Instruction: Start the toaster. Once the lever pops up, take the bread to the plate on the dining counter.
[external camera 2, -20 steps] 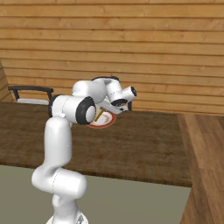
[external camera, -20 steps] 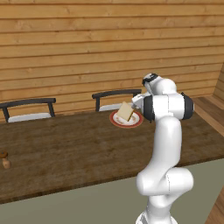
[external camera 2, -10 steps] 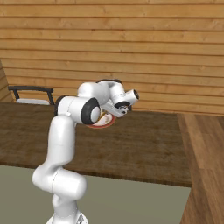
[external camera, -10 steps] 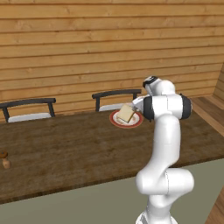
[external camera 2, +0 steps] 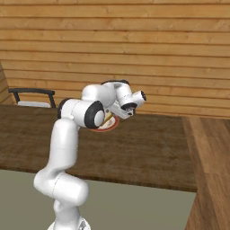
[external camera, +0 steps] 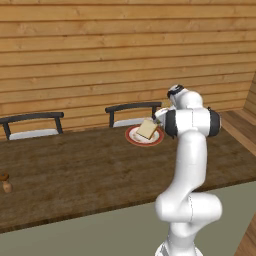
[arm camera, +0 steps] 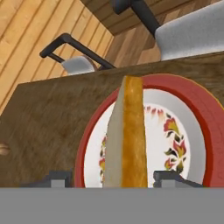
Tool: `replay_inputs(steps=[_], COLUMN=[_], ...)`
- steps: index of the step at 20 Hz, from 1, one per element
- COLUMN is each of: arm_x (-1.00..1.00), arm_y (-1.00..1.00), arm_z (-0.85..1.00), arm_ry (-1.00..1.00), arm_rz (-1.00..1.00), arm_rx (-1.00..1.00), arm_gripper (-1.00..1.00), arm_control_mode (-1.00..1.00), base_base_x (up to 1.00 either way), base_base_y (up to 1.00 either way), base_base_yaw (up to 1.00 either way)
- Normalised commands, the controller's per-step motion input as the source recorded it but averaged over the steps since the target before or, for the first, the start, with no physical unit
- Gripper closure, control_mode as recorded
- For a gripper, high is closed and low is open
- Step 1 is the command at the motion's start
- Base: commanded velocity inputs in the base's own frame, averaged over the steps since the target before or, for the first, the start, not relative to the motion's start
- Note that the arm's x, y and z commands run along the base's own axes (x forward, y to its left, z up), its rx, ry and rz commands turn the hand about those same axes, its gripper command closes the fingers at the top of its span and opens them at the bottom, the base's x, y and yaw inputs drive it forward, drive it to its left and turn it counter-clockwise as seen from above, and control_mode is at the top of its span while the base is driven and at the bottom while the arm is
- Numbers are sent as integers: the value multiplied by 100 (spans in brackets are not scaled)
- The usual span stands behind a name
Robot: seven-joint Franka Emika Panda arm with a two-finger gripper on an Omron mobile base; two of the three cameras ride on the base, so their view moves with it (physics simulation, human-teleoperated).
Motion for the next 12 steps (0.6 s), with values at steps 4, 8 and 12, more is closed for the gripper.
replay_inputs(steps=[4,8,12], arm_x=[-8,-64,-99], arm_y=[-12,0,4], arm_z=[23,57,27], arm_ry=[-3,-22,-34], arm_rz=[1,9,12], arm_rx=[0,-1,-11], arm_gripper=[-100,-100,-100], arm_control_mode=[-100,-100,-100], base_base_x=[0,0,0], base_base_y=[0,0,0], base_base_yaw=[0,0,0])
